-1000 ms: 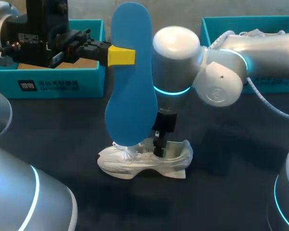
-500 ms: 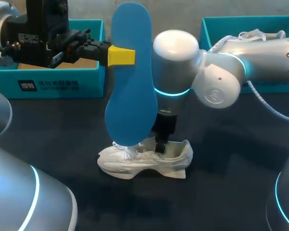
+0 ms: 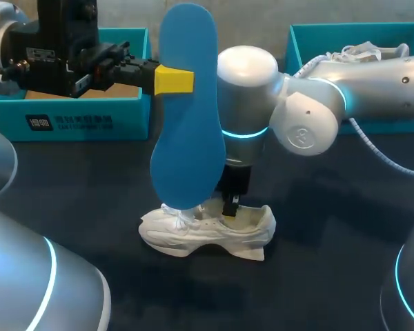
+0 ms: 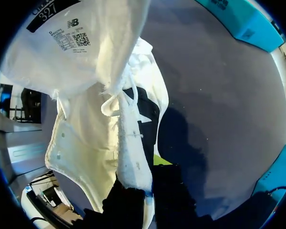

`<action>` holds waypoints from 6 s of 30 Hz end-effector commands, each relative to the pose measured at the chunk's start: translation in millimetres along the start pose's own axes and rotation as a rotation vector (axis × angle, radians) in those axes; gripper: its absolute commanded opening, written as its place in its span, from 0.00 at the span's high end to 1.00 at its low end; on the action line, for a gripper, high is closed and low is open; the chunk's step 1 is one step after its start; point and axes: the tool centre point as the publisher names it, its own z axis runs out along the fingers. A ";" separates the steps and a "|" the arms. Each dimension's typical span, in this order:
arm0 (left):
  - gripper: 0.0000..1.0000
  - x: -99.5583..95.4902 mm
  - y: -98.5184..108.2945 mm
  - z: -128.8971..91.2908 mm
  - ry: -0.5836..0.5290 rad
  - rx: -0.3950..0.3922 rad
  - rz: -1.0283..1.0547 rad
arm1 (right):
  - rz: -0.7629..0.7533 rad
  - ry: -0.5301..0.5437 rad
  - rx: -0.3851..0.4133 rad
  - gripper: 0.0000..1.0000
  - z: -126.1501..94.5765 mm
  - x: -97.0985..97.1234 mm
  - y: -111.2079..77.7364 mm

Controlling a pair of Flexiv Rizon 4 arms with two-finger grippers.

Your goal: Take the shoe out of the shoebox, open the shoe tongue, remove and reinsert the insole, then place the shoe into the shoebox

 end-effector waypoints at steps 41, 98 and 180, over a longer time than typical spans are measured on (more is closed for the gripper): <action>1.00 -1.3 -0.7 1.2 0.001 -0.003 -0.001 | 0.140 -0.020 -0.087 1.00 -69.5 32.7 -5.3; 1.00 -1.3 -0.7 1.2 0.001 -0.003 -0.001 | 1.153 -0.051 -0.375 1.00 -40.7 66.3 -19.2; 1.00 -1.3 -0.7 1.2 0.001 -0.003 -0.001 | 1.122 0.272 -0.533 0.00 -90.0 21.5 -41.4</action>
